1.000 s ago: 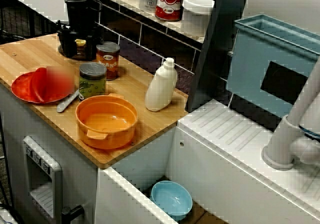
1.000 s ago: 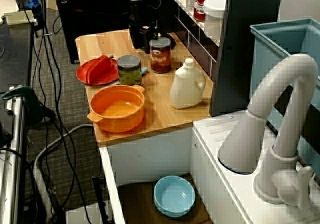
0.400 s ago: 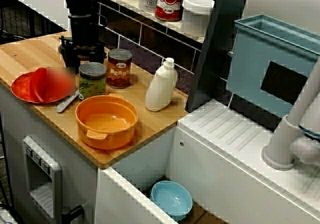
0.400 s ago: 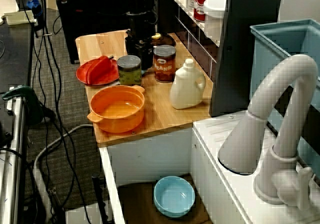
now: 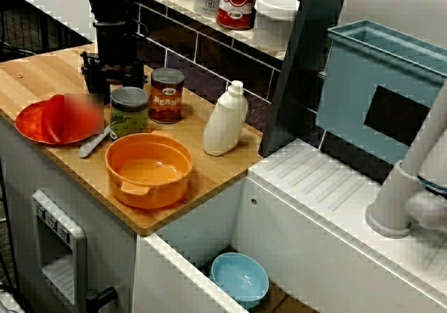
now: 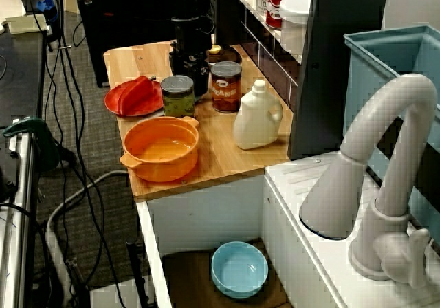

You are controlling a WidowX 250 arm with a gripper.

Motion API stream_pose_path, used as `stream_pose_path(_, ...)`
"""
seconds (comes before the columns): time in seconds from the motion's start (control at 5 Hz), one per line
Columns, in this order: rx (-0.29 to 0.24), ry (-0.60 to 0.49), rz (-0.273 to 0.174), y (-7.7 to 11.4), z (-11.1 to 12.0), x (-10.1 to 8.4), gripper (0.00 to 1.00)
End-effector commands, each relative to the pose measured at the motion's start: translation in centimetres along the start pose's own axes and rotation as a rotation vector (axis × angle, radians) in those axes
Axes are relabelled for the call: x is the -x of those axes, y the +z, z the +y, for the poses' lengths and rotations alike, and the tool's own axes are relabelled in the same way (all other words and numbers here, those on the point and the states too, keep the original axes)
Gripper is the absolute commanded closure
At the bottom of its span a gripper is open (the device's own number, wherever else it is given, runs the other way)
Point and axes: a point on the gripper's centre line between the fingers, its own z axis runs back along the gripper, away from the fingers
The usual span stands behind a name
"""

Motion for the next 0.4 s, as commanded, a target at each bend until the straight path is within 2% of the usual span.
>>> stream_pose_path(0.0,-0.020,0.001,-0.100,3.7,1.5,-0.7,0.00)
stream_pose_path(0.2,-0.077,-0.016,-0.165,5.3,3.1,-0.9,0.00)
